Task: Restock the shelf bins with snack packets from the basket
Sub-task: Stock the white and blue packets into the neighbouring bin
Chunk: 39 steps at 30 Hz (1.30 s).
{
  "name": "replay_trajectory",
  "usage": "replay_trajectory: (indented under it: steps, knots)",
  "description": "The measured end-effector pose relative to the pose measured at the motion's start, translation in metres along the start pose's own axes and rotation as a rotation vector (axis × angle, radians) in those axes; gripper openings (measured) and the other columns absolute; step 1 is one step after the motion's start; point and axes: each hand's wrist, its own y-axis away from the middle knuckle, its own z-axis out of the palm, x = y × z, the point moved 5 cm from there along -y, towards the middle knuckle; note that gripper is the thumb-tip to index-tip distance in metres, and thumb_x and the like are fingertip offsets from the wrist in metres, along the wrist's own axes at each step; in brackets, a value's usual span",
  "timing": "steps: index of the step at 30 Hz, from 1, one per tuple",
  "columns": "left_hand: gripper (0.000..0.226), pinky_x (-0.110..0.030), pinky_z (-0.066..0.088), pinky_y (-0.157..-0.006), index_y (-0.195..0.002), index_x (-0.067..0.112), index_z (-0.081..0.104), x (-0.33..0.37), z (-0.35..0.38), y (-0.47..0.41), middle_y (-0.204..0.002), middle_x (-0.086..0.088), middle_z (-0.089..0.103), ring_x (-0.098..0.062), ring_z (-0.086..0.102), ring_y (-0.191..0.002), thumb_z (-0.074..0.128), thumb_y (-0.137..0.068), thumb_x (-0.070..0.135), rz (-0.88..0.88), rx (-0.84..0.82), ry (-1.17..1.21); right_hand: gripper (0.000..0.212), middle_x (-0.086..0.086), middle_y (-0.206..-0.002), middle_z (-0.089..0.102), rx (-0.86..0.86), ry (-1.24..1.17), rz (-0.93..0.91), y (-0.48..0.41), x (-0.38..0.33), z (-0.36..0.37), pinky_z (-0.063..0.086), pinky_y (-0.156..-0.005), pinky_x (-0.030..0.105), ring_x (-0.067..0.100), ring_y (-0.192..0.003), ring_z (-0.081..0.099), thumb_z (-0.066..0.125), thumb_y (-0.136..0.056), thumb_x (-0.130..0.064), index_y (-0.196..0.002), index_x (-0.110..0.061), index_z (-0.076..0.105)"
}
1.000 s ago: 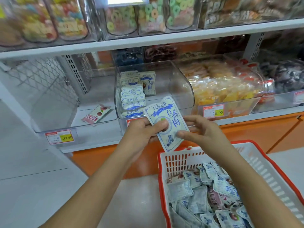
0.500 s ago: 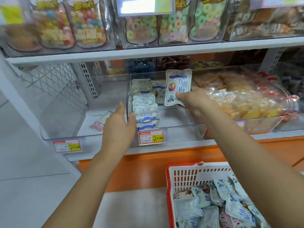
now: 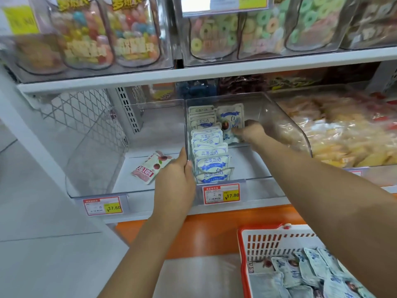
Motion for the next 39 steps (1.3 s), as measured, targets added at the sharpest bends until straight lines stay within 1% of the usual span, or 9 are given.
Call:
replay_trajectory:
  steps: [2,7,10,16,20,23,27,33,39]
  knots:
    - [0.043,-0.029,0.038,-0.061,-0.143,0.021,0.042,-0.004,0.001,-0.002,-0.088,-0.010,0.068,-0.023,0.057,-0.075,0.038,-0.100,0.017,-0.006,-0.016,0.005,0.030,0.013,-0.093,0.067,0.050,0.200,-0.049,-0.002,0.000,-0.003,0.055,-0.078,0.037,0.027,-0.084,0.064,0.074,-0.080,-0.026,-0.095,-0.002,0.066]
    - [0.045,-0.040,0.048,-0.074,-0.144,0.019,0.040,-0.002,0.002,-0.003,-0.095,-0.013,0.067,-0.028,0.060,-0.085,0.037,-0.100,0.017,0.004,-0.016,-0.033,0.040,0.006,-0.062,0.058,0.004,0.302,-0.013,-0.005,0.001,0.003,0.044,-0.050,0.025,0.018,-0.054,0.054,0.076,-0.080,-0.026,-0.056,-0.011,0.047]
    - [0.046,-0.039,0.048,-0.074,-0.145,0.019,0.039,-0.001,0.002,-0.003,-0.095,-0.013,0.067,-0.028,0.060,-0.086,0.037,-0.100,0.017,-0.003,-0.016,-0.060,0.034,0.016,-0.079,0.070,-0.010,0.294,-0.048,-0.002,0.000,0.009,0.058,-0.073,0.039,0.027,-0.074,0.067,0.077,-0.077,-0.022,-0.060,-0.010,0.052]
    - [0.045,-0.036,0.046,-0.071,-0.145,0.018,0.038,0.000,0.000,-0.003,-0.095,-0.013,0.067,-0.027,0.061,-0.086,0.036,-0.101,0.018,0.003,-0.048,-0.100,0.041,0.018,-0.116,0.064,0.072,0.302,-0.140,0.007,-0.012,0.002,0.049,-0.091,0.036,0.033,-0.107,0.061,0.068,-0.084,-0.012,-0.121,0.001,0.054]
    - [0.046,-0.035,0.044,-0.071,-0.144,0.014,0.039,0.003,-0.003,0.003,-0.102,-0.015,0.067,-0.031,0.062,-0.092,0.040,-0.099,0.015,0.032,-0.024,-0.097,0.014,0.016,-0.092,0.058,0.082,0.314,-0.132,0.024,-0.021,-0.009,0.043,-0.078,0.030,0.034,-0.101,0.057,0.047,-0.092,-0.006,-0.097,0.003,0.057]
    - [0.048,-0.038,0.048,-0.084,-0.144,0.004,0.037,0.021,-0.009,0.019,-0.130,-0.018,0.057,-0.034,0.058,-0.112,0.043,-0.098,0.017,0.176,0.079,-0.131,0.021,0.017,-0.093,0.065,0.092,0.131,-0.191,0.045,-0.021,-0.026,0.050,-0.085,0.040,0.035,-0.096,0.063,0.045,-0.094,-0.011,-0.094,0.002,0.061]
    - [0.041,-0.028,0.047,-0.089,-0.128,0.006,0.058,0.055,-0.009,0.048,-0.121,-0.009,0.065,-0.015,0.059,-0.109,0.044,-0.095,0.026,0.475,0.129,0.039,0.030,0.002,-0.064,0.063,0.092,-0.023,-0.440,0.119,-0.021,-0.056,0.049,-0.061,0.034,0.017,-0.056,0.061,0.051,-0.096,-0.031,-0.072,-0.015,0.059]
    - [0.039,-0.033,0.045,-0.064,-0.079,0.018,0.064,0.068,0.056,0.095,-0.076,0.002,0.067,-0.016,0.058,-0.070,0.036,-0.096,0.041,0.490,-0.419,-0.131,0.034,-0.003,-0.056,0.055,0.006,0.294,-0.548,0.202,0.047,-0.081,0.034,-0.053,0.019,0.010,-0.054,0.051,0.057,-0.094,-0.030,-0.062,-0.019,0.054]
    - [0.031,-0.020,0.037,-0.062,-0.084,0.018,0.060,0.040,0.120,0.143,-0.095,-0.001,0.067,-0.011,0.053,-0.069,0.037,-0.101,0.031,0.380,-0.779,-0.318,0.039,0.010,-0.058,0.046,-0.165,0.629,-0.028,0.190,0.210,-0.093,0.026,-0.048,0.028,0.021,-0.054,0.043,0.052,-0.096,-0.025,-0.061,-0.010,0.047]
